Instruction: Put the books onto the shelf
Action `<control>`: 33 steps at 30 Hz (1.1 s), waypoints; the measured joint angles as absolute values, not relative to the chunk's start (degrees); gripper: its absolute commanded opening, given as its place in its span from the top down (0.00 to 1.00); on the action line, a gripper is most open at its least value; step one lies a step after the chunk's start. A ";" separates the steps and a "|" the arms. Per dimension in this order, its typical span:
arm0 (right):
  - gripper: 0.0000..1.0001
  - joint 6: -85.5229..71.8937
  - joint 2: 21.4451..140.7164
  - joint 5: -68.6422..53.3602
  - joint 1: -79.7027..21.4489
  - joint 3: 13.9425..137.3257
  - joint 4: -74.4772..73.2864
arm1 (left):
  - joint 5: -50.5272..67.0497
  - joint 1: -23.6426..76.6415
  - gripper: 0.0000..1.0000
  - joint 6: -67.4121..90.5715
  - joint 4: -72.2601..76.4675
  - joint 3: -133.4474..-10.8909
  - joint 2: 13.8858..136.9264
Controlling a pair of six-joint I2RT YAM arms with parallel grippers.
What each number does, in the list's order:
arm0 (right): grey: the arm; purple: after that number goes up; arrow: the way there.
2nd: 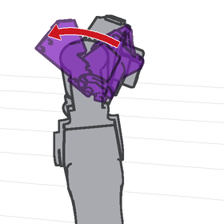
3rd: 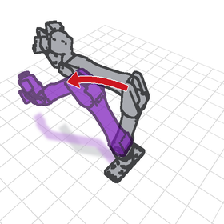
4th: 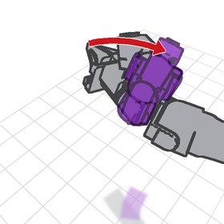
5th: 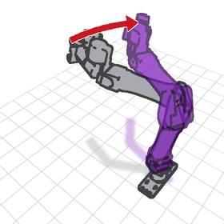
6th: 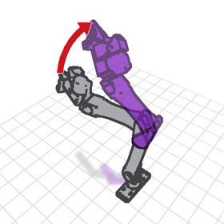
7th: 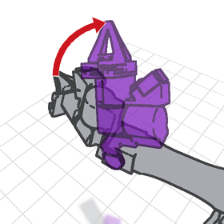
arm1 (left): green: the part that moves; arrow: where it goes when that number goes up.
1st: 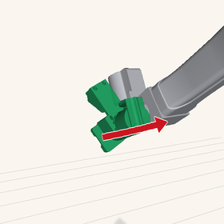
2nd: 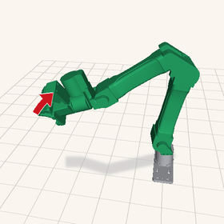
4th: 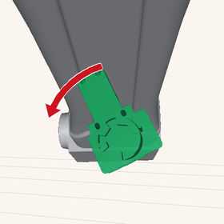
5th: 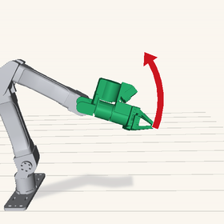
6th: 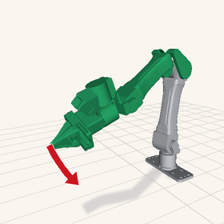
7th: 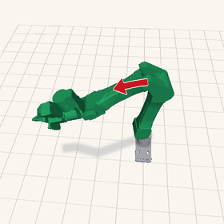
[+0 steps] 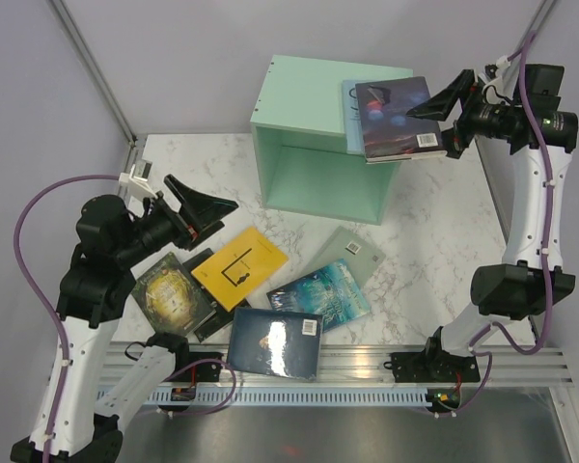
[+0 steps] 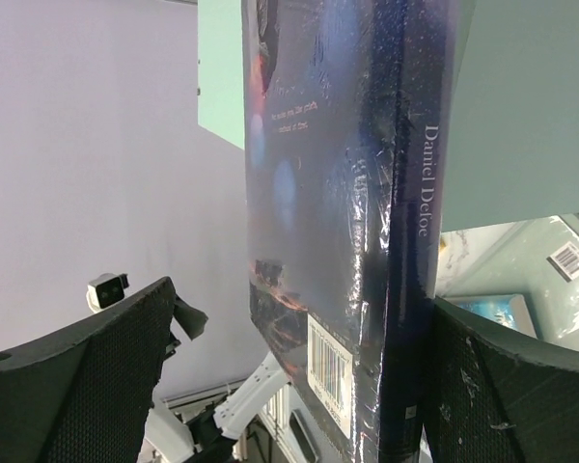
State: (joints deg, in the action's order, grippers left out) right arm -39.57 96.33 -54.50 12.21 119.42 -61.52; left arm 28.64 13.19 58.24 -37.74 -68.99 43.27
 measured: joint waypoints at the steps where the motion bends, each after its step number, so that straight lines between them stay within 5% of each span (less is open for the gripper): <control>1: 0.02 -38.87 96.25 -54.02 12.19 119.68 -62.04 | 28.67 13.19 0.00 58.15 -37.74 -68.97 43.48; 11: 0.02 -34.54 94.65 -49.08 12.08 120.25 -65.36 | 29.10 13.19 0.00 57.49 -37.93 -68.97 44.64; 22: 0.02 -46.78 92.09 -48.60 9.93 111.92 -55.57 | 31.57 13.58 0.00 57.39 -31.38 -60.60 47.92; 33: 0.02 -43.77 76.95 -44.34 6.81 88.20 -53.87 | 30.30 21.87 0.00 56.18 -25.93 -47.94 55.75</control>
State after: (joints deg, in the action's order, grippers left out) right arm -43.77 76.95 -44.34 6.81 88.20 -53.87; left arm 30.30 21.87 56.18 -25.93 -47.94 55.75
